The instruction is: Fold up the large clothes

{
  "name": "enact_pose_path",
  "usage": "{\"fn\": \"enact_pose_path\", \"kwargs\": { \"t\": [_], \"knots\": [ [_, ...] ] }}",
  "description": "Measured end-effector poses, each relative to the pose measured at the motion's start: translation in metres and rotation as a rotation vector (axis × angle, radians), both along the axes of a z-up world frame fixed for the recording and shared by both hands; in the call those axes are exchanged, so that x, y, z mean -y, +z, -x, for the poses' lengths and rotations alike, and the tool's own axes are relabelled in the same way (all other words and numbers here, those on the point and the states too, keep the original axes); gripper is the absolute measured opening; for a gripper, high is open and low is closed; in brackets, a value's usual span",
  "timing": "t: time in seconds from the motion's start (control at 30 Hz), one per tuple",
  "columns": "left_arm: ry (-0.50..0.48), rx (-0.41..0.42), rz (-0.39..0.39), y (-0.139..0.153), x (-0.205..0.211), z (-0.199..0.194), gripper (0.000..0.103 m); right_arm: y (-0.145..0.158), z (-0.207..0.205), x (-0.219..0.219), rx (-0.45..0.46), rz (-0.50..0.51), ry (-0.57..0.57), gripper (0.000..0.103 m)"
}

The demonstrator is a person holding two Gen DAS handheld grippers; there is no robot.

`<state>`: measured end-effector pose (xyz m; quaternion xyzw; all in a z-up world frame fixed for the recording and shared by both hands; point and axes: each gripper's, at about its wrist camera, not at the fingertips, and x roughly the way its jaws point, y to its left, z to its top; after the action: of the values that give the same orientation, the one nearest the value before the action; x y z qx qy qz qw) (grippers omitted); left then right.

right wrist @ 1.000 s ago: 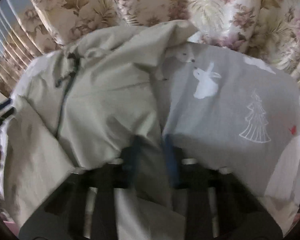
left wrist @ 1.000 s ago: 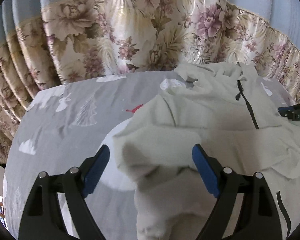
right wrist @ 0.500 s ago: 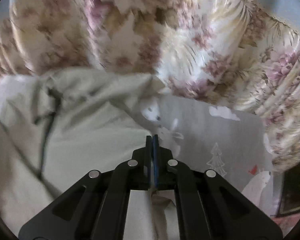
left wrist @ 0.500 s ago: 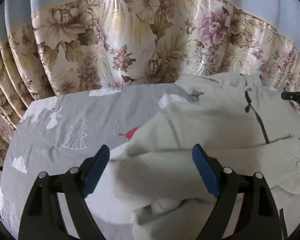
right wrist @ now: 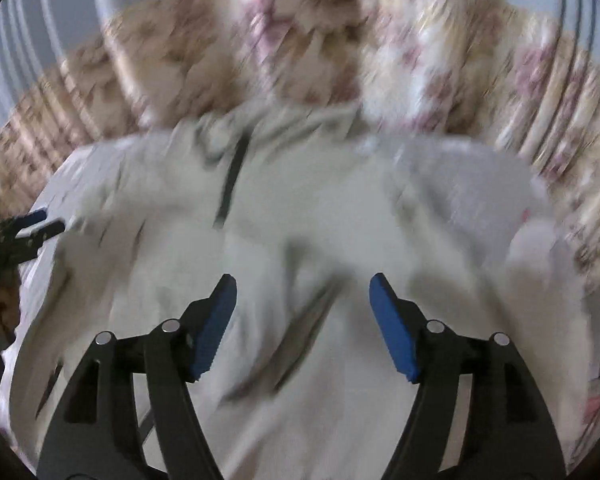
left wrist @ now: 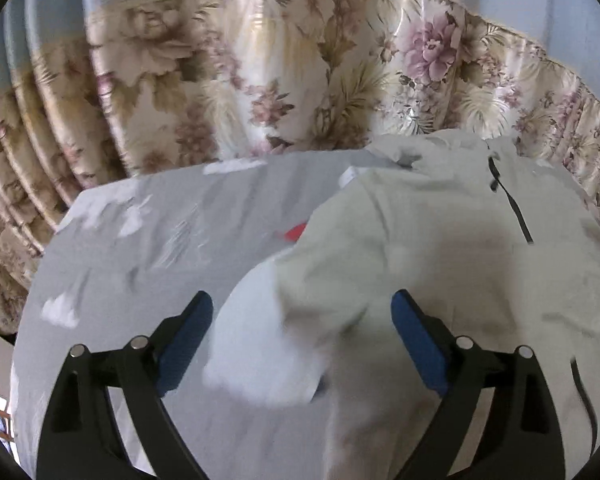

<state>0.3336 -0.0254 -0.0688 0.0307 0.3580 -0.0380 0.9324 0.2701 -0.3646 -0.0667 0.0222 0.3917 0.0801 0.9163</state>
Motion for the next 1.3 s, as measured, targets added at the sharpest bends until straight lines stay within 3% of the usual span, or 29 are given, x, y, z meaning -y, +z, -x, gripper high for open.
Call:
{"fn": "enact_pose_path", "kwargs": {
  "t": [0.1, 0.17, 0.23, 0.27, 0.3, 0.33, 0.4, 0.47, 0.53, 0.57, 0.6, 0.63, 0.7, 0.87, 1.0, 1.07, 1.13, 1.17, 1.23, 1.3],
  "knots": [
    [-0.037, -0.056, 0.039, -0.013, -0.005, 0.027, 0.091, -0.026, 0.003, -0.011, -0.065, -0.009, 0.004, 0.072],
    [-0.076, -0.093, -0.019, -0.027, 0.005, 0.047, 0.091, -0.039, 0.002, -0.019, -0.09, -0.042, 0.014, 0.072],
    [-0.1, -0.139, -0.084, -0.044, 0.016, 0.06, 0.092, -0.045, 0.004, -0.03, -0.07, -0.017, 0.028, 0.057],
    [-0.089, -0.122, -0.093, -0.049, 0.016, 0.069, 0.091, -0.044, 0.006, -0.033, -0.059, -0.012, 0.032, 0.043],
    [-0.067, -0.128, -0.068, -0.051, 0.013, 0.073, 0.092, -0.043, 0.008, -0.034, -0.04, -0.01, 0.026, 0.036],
    [-0.052, -0.143, -0.031, -0.052, 0.008, 0.076, 0.092, -0.04, 0.01, -0.031, -0.014, -0.021, 0.011, 0.03],
    [-0.027, -0.134, -0.013, -0.052, 0.003, 0.08, 0.092, -0.035, 0.013, -0.027, 0.015, -0.053, -0.003, 0.028],
    [-0.001, -0.112, 0.011, -0.05, 0.0, 0.088, 0.077, -0.032, 0.017, -0.026, 0.024, -0.057, 0.005, 0.028],
    [-0.003, -0.095, 0.027, -0.046, -0.001, 0.096, 0.037, -0.031, 0.019, -0.027, 0.022, -0.058, 0.018, 0.029],
    [-0.02, -0.096, 0.045, -0.046, -0.002, 0.099, 0.031, -0.031, 0.021, -0.027, 0.028, -0.055, 0.016, 0.029],
    [-0.033, -0.096, 0.056, -0.046, -0.003, 0.1, 0.015, -0.032, 0.021, -0.026, 0.029, -0.059, 0.014, 0.03],
    [-0.048, -0.094, 0.068, -0.046, -0.002, 0.101, 0.006, -0.032, 0.021, -0.026, 0.029, -0.066, 0.01, 0.03],
    [-0.052, -0.081, 0.068, -0.046, -0.001, 0.104, 0.003, -0.031, 0.022, -0.024, 0.036, -0.072, -0.009, 0.03],
    [0.003, -0.021, 0.077, -0.033, -0.015, 0.139, 0.002, -0.026, 0.024, -0.031, 0.055, -0.077, 0.019, 0.029],
    [0.039, -0.043, 0.12, -0.038, -0.033, 0.166, 0.003, -0.032, 0.013, -0.034, 0.035, -0.057, 0.022, 0.029],
    [0.065, -0.068, 0.101, -0.045, -0.034, 0.164, 0.01, -0.028, 0.012, -0.024, 0.052, -0.079, 0.001, 0.029],
    [0.106, -0.069, 0.119, -0.041, -0.04, 0.16, 0.033, -0.021, 0.009, -0.013, 0.069, -0.089, -0.019, 0.028],
    [0.097, -0.045, 0.141, -0.031, -0.043, 0.16, 0.035, -0.018, 0.006, -0.006, 0.068, -0.091, -0.026, 0.029],
    [0.08, 0.008, 0.132, -0.009, -0.04, 0.158, 0.055, -0.015, 0.0, 0.001, 0.068, -0.087, -0.04, 0.029],
    [0.021, 0.058, 0.112, 0.016, -0.026, 0.148, 0.062, -0.015, -0.005, 0.005, 0.071, -0.062, -0.06, 0.029]
  ]
}}
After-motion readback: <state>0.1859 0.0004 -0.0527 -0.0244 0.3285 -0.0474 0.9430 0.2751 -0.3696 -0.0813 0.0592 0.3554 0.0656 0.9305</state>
